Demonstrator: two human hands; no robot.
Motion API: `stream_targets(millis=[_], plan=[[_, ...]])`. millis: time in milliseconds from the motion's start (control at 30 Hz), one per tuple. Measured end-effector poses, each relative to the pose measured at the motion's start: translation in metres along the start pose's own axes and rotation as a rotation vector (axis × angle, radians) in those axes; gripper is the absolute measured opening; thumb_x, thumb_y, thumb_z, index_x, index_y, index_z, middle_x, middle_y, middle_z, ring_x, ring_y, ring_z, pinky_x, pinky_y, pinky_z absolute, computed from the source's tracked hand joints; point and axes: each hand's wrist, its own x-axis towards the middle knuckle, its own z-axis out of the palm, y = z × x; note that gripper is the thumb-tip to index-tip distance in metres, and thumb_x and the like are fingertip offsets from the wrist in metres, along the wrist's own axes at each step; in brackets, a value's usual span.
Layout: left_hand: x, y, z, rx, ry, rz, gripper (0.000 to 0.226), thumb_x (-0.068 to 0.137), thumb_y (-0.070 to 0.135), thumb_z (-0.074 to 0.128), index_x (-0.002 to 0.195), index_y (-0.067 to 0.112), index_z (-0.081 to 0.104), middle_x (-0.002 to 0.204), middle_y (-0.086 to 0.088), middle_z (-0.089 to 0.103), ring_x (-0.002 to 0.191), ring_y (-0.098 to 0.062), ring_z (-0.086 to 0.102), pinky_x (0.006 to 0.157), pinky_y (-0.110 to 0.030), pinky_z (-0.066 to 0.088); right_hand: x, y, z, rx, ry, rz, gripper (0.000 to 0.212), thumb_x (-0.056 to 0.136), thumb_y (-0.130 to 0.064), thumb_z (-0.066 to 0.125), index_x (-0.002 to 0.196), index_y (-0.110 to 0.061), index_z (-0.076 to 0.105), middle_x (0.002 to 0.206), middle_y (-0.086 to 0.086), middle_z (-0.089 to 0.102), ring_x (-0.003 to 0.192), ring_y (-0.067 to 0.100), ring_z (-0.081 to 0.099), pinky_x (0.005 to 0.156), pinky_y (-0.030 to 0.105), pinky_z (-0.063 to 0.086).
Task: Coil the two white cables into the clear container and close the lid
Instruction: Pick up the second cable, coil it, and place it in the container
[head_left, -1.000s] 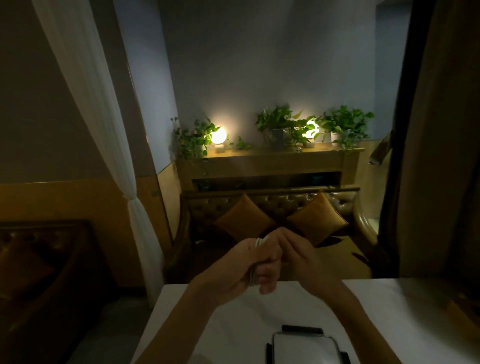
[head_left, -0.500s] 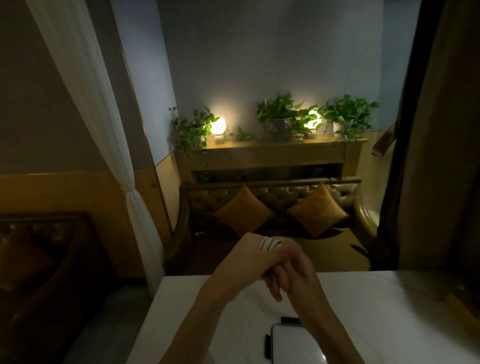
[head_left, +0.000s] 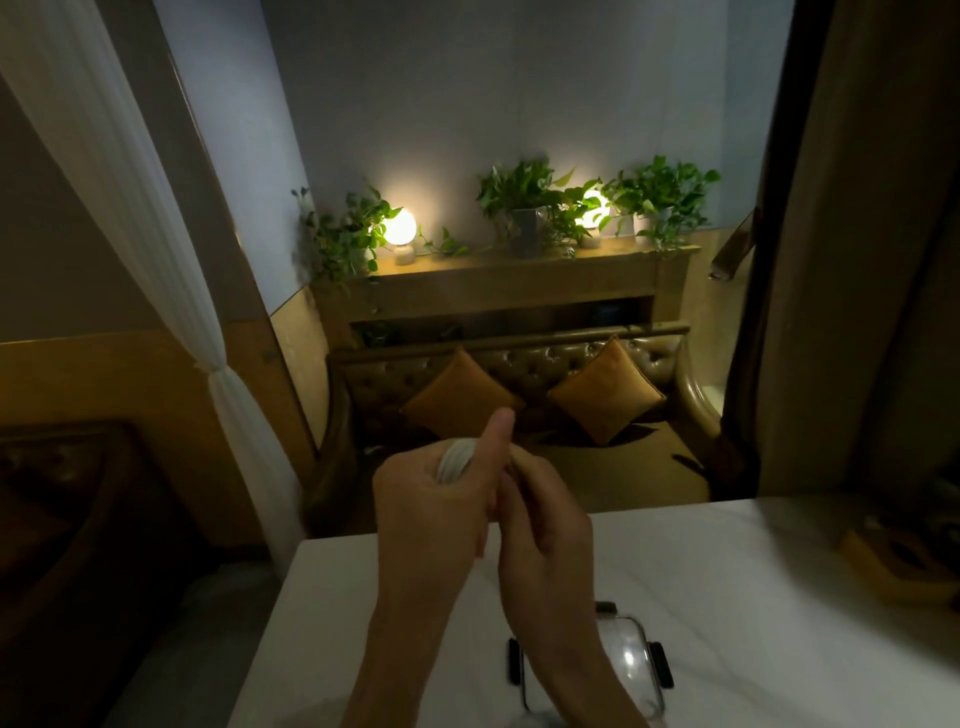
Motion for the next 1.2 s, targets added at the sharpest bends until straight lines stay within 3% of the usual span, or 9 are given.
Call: stream_targets(millis=[167,233,267,467,633,833,933,1067,1200], plan=[[0.008,-0.019,0.001,0.019,0.181,-0.02,0.042,0.082,0.046,0.053,0.052,0.016,0.054,0.044,0.004,0.053,0.04,-0.007,0.051,0.042,-0.013,0.041,0.006,-0.008,0.031,-0.013,0.0,0.073,0.035,0.085,-0.056,0.033,0.105,-0.037,0.055,0.101,-0.008,0.063,0.093,0.001,0.062,0.076,0.011,0.049],[0.01,-0.024,-0.004,-0.01,0.18,-0.072,0.041,0.086,0.042,0.051,0.055,0.015,0.055,0.045,0.006,0.053,0.042,-0.005,0.051,0.044,-0.012,0.042,0.008,-0.004,0.038,-0.006,-0.136,0.181,0.065,0.09,-0.06,0.028,0.119,-0.007,0.052,0.118,0.015,0.059,0.112,0.018,0.057,0.085,0.014,0.045],[0.011,-0.025,-0.007,-0.02,0.16,-0.088,0.04,0.088,0.039,0.05,0.058,0.013,0.055,0.046,0.006,0.053,0.044,-0.004,0.051,0.045,-0.011,0.042,0.011,-0.002,0.039,-0.043,-0.142,0.211,0.056,0.098,-0.042,0.033,0.123,0.005,0.047,0.126,0.022,0.053,0.118,0.029,0.052,0.089,0.015,0.042],[0.021,-0.04,-0.048,-0.044,-0.162,-0.354,0.045,0.082,0.057,0.046,0.096,0.017,0.061,0.092,-0.001,0.064,0.091,-0.017,0.063,0.077,-0.025,0.05,0.027,0.008,0.034,-0.358,-0.232,-0.082,0.034,0.089,-0.027,0.041,0.112,-0.014,0.062,0.106,0.003,0.058,0.09,0.009,0.055,0.079,0.006,0.043],[0.021,-0.049,-0.092,0.158,-0.324,-0.258,0.029,0.094,0.038,0.043,0.094,0.014,0.059,0.074,0.008,0.055,0.064,0.005,0.056,0.061,-0.01,0.046,0.057,-0.001,0.02,-0.212,-0.704,0.177,0.023,0.095,-0.03,0.049,0.1,-0.042,0.068,0.094,-0.011,0.074,0.089,0.003,0.068,0.074,0.02,0.056],[0.016,-0.047,-0.119,0.216,-0.381,-0.153,0.027,0.098,0.035,0.037,0.086,0.016,0.054,0.07,0.008,0.048,0.06,0.001,0.045,0.059,-0.015,0.039,0.075,-0.015,0.025,-0.233,-0.957,0.253,0.029,0.092,-0.015,0.054,0.109,-0.032,0.07,0.1,-0.004,0.075,0.091,0.015,0.071,0.073,0.029,0.059],[0.013,-0.044,-0.128,0.097,-0.465,-0.212,0.027,0.099,0.03,0.037,0.088,0.012,0.054,0.07,0.002,0.047,0.066,-0.014,0.044,0.061,-0.021,0.038,0.073,-0.008,0.034,-0.377,-0.889,0.177,0.026,0.092,-0.016,0.054,0.101,-0.034,0.071,0.097,-0.005,0.074,0.091,0.01,0.069,0.083,0.044,0.058],[0.014,-0.05,-0.135,0.013,-0.437,-0.275,0.028,0.1,0.027,0.034,0.084,0.012,0.053,0.069,-0.002,0.047,0.071,-0.021,0.044,0.067,-0.025,0.041,0.041,0.015,0.066,-0.393,-0.731,0.111,0.022,0.092,-0.019,0.056,0.094,-0.035,0.071,0.092,-0.005,0.072,0.087,0.009,0.068,0.079,0.038,0.058],[0.02,-0.069,-0.149,0.109,-0.392,-0.348,0.027,0.1,0.028,0.035,0.089,0.011,0.054,0.074,0.004,0.052,0.068,-0.006,0.05,0.066,-0.016,0.042,0.014,0.019,0.089,-0.059,-0.616,0.437,0.019,0.084,-0.019,0.062,0.096,-0.027,0.075,0.091,0.001,0.076,0.084,0.014,0.072,0.07,0.024,0.056]])
